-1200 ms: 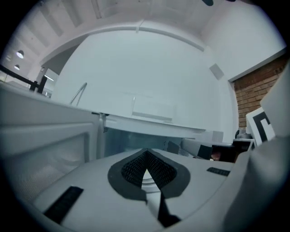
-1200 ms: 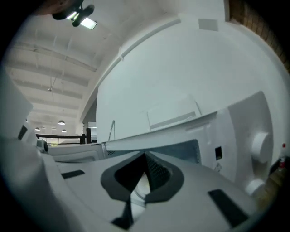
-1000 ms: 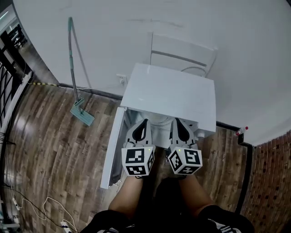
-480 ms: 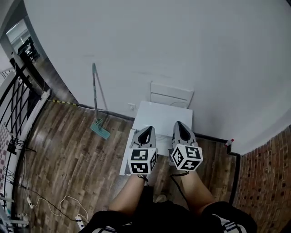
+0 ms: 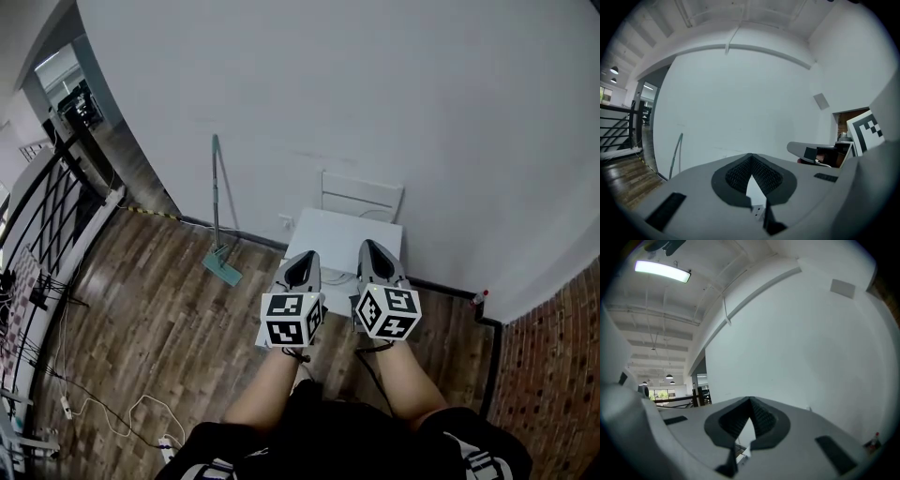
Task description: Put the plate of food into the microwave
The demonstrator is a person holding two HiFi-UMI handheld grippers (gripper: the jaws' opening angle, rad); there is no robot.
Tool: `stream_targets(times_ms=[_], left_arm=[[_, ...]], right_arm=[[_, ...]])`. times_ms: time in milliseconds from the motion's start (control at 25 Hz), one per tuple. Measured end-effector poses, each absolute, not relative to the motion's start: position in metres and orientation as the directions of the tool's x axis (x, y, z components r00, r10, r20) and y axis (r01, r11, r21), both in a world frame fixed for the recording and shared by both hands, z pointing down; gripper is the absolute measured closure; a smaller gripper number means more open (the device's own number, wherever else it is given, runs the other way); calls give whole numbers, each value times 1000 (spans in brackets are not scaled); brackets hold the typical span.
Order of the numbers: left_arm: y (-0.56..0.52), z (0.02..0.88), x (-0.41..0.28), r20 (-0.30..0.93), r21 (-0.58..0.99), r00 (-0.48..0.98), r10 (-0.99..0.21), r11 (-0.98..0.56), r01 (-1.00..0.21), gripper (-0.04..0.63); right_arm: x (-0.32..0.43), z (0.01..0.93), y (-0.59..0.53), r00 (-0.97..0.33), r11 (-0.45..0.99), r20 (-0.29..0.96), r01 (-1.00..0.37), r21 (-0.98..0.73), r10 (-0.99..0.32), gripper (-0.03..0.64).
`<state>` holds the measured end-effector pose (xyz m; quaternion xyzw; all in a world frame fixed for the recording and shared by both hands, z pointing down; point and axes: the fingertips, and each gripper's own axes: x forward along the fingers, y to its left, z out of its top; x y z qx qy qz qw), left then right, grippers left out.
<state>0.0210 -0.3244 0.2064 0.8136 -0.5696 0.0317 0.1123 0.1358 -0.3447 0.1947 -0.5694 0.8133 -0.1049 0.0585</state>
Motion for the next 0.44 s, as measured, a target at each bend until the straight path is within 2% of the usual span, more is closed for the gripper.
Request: stream_targets(times_ms=[440], left_arm=[[-304, 201, 27, 169, 131, 331, -929, -311, -941, 604]], right_arm=[[138, 191, -323, -375, 361, 18, -904, -228, -927, 604]])
